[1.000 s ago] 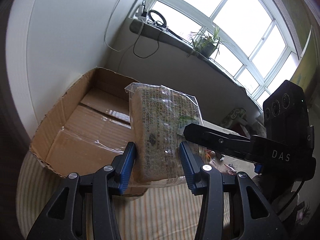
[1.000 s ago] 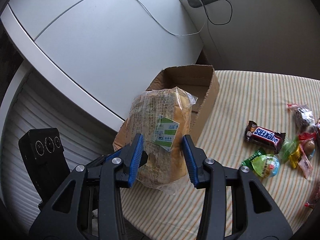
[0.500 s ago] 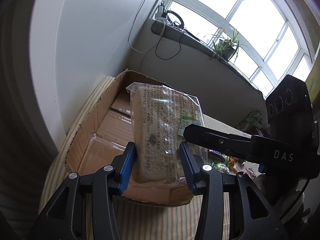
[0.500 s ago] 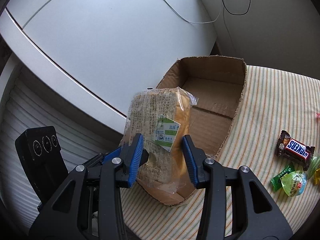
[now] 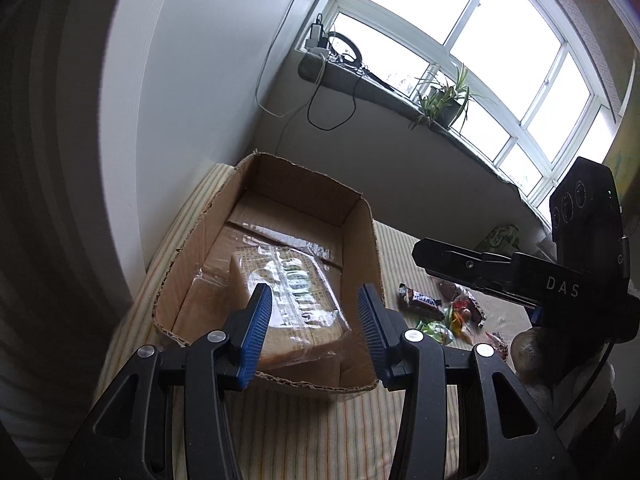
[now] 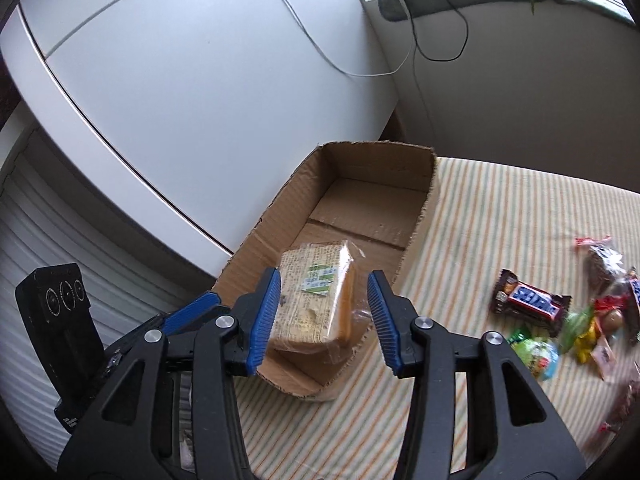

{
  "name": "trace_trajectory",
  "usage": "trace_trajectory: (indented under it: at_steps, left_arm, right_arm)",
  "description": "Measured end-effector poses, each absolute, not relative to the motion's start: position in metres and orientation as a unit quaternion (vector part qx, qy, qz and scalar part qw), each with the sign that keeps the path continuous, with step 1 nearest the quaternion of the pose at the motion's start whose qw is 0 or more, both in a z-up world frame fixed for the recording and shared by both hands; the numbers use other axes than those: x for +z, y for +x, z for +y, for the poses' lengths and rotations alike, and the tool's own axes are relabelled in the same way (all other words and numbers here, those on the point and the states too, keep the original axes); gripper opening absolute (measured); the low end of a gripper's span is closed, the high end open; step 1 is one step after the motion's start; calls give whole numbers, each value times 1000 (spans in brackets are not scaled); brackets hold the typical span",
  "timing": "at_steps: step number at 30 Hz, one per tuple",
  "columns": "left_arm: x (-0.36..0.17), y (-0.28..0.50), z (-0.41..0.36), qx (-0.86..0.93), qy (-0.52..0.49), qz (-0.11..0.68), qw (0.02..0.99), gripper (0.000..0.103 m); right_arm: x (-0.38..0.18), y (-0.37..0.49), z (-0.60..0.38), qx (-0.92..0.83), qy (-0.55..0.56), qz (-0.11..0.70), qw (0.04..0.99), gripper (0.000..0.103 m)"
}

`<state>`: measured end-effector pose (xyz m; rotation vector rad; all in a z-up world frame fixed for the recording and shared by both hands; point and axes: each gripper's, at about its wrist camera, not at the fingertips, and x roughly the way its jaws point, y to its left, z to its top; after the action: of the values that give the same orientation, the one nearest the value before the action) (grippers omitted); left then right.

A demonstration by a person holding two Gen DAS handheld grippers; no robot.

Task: Organize snacks
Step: 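Carry the bread loaf into the cardboard box and open the right gripper, then move the right gripper back to the red-and-clear candy bag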

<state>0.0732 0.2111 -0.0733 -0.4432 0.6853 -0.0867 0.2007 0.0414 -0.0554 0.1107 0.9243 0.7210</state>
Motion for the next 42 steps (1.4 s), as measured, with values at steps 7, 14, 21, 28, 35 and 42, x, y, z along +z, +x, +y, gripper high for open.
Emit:
trace_trajectory:
  at_steps: [7,14,21,28,35,42]
  left_arm:
    - [-59,50,202,-56,-204,320,924,43]
    - [-52,34,188,-74,-216,297,927,43]
    - [-54,33,160,-136,-204,294,924,43]
    - [-47,33,166,-162,-186,303,921,43]
    - [-51,46,136,-187,-162,331,911,43]
    - [-71,64,89,-199,-147,346,905,43]
  right_arm:
    - [-34,177,15,309,32,398,863,55]
    - [-27,151,-18,287,3,369,884,56]
    - [-26,156,-31,282,11,384,879,56]
    - [-8,171,-91,214,22,373,903,56]
    - [-20,153,-150,161,44,374,912,56]
    - [-40,142,-194,121,38,387,913,56]
